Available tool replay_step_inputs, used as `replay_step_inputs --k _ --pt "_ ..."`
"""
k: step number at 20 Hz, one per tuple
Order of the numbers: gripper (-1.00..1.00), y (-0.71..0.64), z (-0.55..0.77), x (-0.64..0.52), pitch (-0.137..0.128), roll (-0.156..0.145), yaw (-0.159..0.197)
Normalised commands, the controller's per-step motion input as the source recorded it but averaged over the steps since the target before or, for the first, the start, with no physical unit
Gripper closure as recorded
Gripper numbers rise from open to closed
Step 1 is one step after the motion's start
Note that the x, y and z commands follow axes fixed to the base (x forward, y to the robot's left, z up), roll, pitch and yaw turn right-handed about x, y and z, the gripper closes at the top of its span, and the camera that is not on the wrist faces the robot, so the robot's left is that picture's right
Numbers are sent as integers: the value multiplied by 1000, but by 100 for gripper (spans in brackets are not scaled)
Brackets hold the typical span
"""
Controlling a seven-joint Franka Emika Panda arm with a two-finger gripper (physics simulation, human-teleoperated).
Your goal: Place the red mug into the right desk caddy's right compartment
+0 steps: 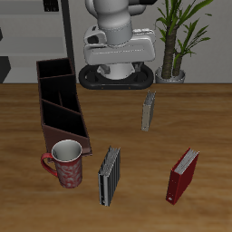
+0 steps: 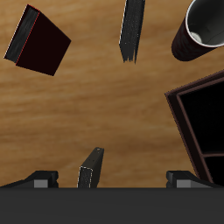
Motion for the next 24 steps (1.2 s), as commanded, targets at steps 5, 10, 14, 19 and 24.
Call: replay_step_inputs --k 5,10,14,19,24 --pt "-100 -445 180 275 -8 -31 53" --pt "-100 -688 160 447 -30 -77 44" --pt "-100 -579 91 404 -11 -27 -8" --pt "-100 -364 33 284 -33 -10 38" --pt "-100 -536 -30 311 -8 -56 -51"
